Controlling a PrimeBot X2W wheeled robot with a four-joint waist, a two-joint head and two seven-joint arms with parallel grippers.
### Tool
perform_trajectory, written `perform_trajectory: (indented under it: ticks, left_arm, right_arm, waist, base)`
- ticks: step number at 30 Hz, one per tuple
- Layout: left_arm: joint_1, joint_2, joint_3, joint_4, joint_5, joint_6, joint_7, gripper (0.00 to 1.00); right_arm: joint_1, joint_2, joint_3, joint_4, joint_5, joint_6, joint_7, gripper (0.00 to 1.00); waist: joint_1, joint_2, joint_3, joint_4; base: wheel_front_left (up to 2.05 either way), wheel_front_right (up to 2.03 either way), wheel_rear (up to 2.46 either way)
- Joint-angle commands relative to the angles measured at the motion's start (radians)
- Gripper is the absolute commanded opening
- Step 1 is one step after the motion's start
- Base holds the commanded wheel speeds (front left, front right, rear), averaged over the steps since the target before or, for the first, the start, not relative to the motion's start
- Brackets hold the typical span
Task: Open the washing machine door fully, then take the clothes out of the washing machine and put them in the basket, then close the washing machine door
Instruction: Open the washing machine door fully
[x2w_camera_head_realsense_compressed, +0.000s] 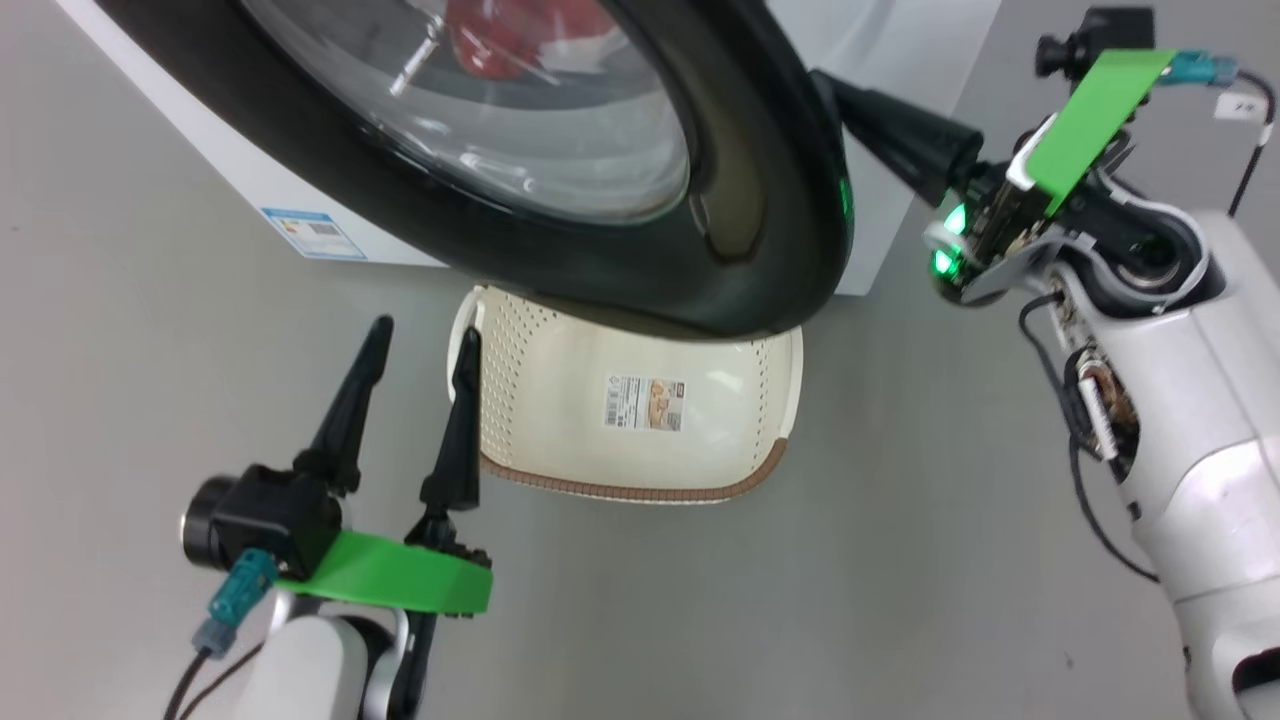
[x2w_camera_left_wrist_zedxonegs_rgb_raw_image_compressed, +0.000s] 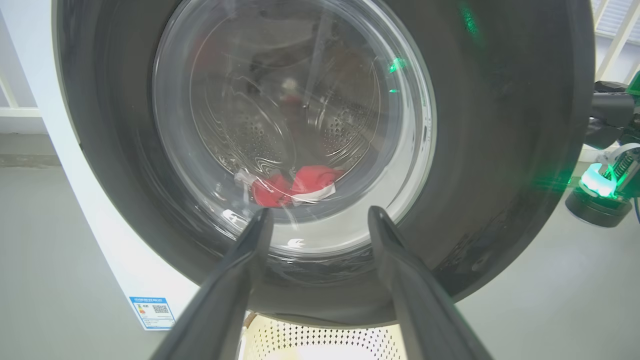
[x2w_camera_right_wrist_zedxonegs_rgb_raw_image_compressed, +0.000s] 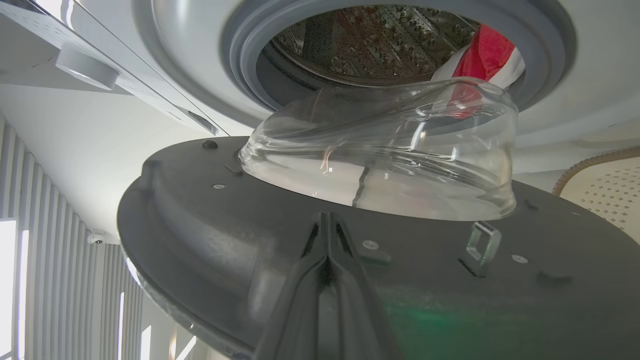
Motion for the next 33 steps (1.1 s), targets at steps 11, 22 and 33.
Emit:
perform_trajectory:
  ticks: [11,22,33]
  left_arm:
    - [0.078,0.021,0.052,0.010,0.003,0.018,-0.008,1.00]
    - [0.131,0.036,0.061,0.019,0.001,0.037,-0.001,1.00]
    - [0.176,0.051,0.061,-0.011,-0.007,0.056,0.031,1.00]
  right_arm:
    - [0.134,0.063,0.031,-0.040,-0.029,0.007,0.021,0.00]
    - [0.237,0.081,0.048,-0.058,-0.019,0.007,0.025,0.00]
    - [0.294,0.086,0.109,-0.086,0.015,0.007,0.023,0.00]
  waist:
    - [0.0000,-0.0001,-0.128,0.046]
    - [0.0000,-0.0001,-0.216,0.086]
    - [0.0000,-0.0001,-0.266,0.145]
  base:
    - [0.00,0.00,0.00]
    - [0.00,0.00,0.00]
    - [0.00,0.00,0.00]
